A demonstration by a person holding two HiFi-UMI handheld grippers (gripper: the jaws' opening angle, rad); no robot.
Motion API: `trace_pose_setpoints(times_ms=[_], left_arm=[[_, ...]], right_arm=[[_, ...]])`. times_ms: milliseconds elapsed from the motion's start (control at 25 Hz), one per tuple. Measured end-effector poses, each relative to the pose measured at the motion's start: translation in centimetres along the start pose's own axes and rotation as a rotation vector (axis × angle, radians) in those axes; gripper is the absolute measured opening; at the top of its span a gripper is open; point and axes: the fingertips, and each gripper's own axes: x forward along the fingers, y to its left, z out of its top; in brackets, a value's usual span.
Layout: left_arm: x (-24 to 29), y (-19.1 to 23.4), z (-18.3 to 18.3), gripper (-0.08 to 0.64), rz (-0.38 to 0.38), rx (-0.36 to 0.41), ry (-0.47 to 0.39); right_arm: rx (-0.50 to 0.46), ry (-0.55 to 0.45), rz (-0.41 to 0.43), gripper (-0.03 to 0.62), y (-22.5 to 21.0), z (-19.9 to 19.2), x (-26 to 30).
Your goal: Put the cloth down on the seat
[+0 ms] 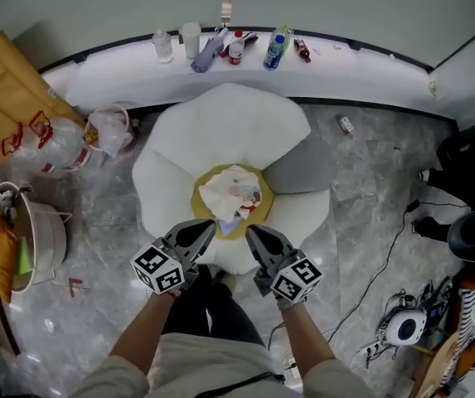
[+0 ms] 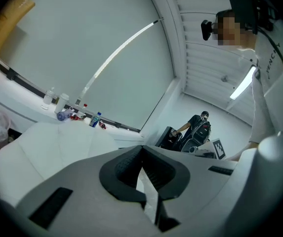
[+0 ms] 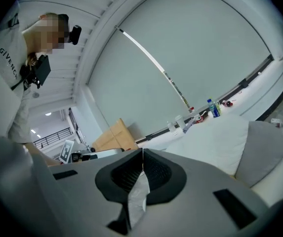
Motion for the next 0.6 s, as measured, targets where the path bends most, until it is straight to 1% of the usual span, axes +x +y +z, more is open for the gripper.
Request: trace_pose_setpoints(times_ms=[120, 400, 600], left_arm=[[-1.0, -2.3, 1.7, 0.014, -0.014, 0.007, 0.002], [-3.7, -7.9, 4.2, 0.014, -0.091, 0.047, 0.007], [-5.4, -10.8, 5.7, 0.014, -0.104, 0.079, -0.005]], right_arm=[[-0.011, 0.003, 0.017, 0.020, 2.4, 1.7, -1.1], [-0.012, -0.025, 0.073, 0.020, 8.8, 4.6, -4.0], [-0.043, -0.032, 0.105, 0.020, 11.9, 6.0, -5.7]])
